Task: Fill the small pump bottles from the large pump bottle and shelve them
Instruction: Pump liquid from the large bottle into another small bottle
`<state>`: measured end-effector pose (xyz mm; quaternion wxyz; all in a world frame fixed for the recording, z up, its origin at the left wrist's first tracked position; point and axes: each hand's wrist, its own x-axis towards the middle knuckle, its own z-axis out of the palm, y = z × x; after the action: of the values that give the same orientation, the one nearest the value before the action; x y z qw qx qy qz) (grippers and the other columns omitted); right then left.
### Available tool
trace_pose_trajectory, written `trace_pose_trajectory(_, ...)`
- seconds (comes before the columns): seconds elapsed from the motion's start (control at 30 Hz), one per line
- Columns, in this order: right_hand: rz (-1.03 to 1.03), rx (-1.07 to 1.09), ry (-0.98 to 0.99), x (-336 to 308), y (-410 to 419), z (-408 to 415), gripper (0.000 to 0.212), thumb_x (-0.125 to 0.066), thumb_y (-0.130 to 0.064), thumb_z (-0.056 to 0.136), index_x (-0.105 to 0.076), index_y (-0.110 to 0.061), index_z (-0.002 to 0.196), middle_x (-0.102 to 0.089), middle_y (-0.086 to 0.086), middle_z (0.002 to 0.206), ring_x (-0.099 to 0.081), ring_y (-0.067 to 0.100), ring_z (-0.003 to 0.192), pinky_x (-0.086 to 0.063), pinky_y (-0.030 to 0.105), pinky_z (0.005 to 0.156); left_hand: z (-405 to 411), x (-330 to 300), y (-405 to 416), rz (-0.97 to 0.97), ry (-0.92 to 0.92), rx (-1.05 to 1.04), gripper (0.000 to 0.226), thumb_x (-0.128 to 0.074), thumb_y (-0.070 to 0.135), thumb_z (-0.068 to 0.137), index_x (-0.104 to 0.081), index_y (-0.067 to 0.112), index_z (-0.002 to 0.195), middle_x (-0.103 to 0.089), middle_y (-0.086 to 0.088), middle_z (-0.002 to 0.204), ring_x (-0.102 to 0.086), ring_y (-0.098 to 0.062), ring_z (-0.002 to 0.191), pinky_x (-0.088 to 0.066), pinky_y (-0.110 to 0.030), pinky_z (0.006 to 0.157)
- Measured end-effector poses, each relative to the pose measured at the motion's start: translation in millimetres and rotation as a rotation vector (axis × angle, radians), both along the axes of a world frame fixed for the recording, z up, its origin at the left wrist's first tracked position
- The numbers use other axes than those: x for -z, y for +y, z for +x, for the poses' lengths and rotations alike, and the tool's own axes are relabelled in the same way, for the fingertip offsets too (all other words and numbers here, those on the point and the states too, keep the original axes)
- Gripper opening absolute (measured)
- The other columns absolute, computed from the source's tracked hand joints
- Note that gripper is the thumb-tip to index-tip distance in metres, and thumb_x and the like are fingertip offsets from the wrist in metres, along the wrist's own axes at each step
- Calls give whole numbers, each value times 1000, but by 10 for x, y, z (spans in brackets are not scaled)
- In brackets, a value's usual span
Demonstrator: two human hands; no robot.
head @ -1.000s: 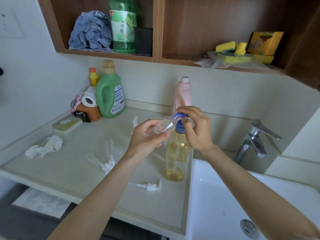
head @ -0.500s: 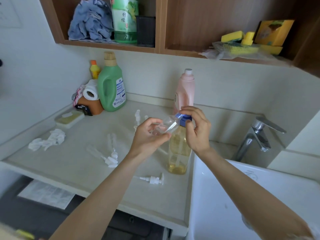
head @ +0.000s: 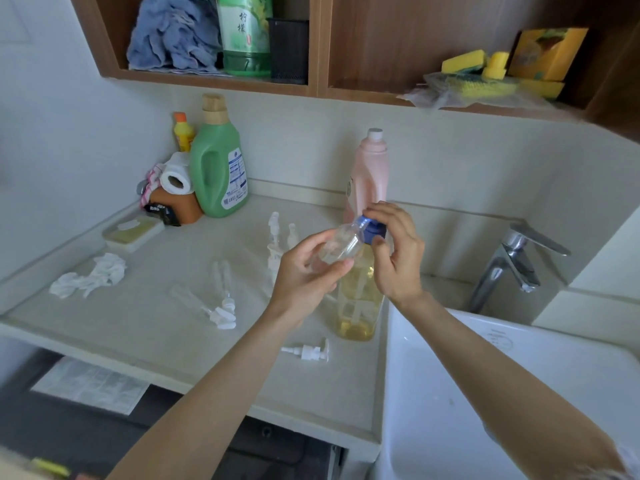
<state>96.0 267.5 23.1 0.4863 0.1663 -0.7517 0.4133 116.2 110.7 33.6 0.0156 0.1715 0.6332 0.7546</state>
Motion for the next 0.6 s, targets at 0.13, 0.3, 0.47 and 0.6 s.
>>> trace_pose_trajectory(0.13, 49, 19, -3, 56, -41, 18, 39, -42, -8, 74, -65, 5, 103, -60, 3, 110, -51, 15, 111, -38, 26, 102, 6, 33, -18, -21, -26, -28, 45, -76, -6, 74, -64, 28, 101, -69, 6, 96, -54, -7, 58, -44, -19, 52)
trace_pose_trajectory(0.3, 108, 24, -21, -194, 38, 12, 32, -44, -12, 81, -67, 0, 100, -64, 1, 107, -57, 20, 102, -39, 22, 94, 1, -34, -5, -86, -14, -42, 44, -73, -9, 73, -55, 13, 106, -64, 5, 86, -55, 3, 57, -44, -15, 61)
trace_pose_trajectory(0.47, 146, 20, -52, -252, 108, -21, 36, -42, -17, 87, -67, 2, 106, -66, 11, 111, -59, 25, 106, -42, 23, 95, -31, -56, 33, -18, -28, -21, 27, -73, -3, 77, -56, 13, 90, -64, 9, 77, -50, -6, 52, -43, -19, 54)
trace_pose_trajectory(0.6, 111, 15, -2, -125, 63, -56, 35, -43, -14, 86, -65, 5, 105, -64, 13, 111, -57, 25, 109, -42, 28, 96, -65, -16, 50, 5, -79, -11, 19, -72, 3, 81, -59, 12, 91, -62, 17, 72, -49, -10, 58, -48, -22, 56)
